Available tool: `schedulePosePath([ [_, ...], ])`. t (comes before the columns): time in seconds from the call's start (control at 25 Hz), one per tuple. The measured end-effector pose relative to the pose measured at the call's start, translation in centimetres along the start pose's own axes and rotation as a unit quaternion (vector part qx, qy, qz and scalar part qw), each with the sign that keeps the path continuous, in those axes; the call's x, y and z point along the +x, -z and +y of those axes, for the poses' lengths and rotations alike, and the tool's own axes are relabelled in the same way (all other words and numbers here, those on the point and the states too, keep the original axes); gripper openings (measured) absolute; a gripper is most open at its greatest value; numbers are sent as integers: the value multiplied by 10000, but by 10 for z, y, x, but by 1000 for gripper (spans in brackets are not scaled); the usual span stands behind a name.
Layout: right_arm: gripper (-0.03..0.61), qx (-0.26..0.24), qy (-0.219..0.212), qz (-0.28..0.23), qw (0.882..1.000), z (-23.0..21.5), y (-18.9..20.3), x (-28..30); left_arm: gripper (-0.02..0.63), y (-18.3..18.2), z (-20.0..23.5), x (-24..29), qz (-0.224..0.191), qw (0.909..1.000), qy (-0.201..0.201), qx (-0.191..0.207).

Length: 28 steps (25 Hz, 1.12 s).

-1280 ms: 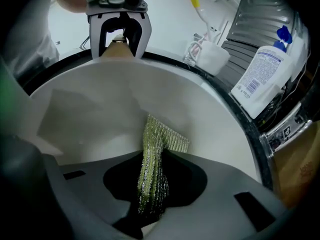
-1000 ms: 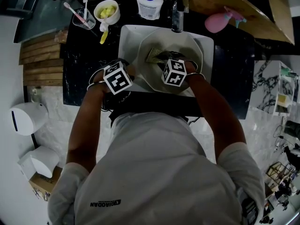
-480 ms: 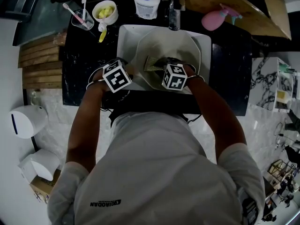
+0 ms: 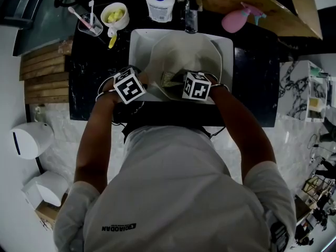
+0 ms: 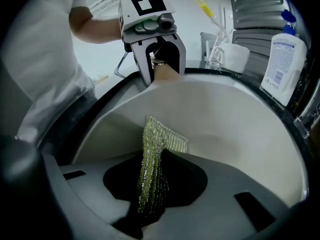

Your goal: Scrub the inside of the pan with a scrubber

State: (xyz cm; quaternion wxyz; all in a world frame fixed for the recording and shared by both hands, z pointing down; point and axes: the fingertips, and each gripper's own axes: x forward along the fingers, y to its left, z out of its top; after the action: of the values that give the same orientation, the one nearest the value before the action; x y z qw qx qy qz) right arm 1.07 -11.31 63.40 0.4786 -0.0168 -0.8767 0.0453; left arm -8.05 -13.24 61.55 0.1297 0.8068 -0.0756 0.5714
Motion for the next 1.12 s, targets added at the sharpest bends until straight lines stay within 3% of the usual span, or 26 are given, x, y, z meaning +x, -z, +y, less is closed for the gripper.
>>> schedulePosePath([
  [0.36,97,206,-502,-108,9985,12,-2,0,245,-1,1,1,2,10000,-9,0],
  [0.84,97,424,-794,-102,9959,19,1,0,245,0,1,0,1,10000,-4,3],
  [1.0,97,379,-741,-206,9963,18,0,-1,245,0,0,0,-7,10000,-1,6],
  [1.12,97,533,-444,-428,9967,5,-2,-9,245,0,1,0,13,10000,-7,0],
])
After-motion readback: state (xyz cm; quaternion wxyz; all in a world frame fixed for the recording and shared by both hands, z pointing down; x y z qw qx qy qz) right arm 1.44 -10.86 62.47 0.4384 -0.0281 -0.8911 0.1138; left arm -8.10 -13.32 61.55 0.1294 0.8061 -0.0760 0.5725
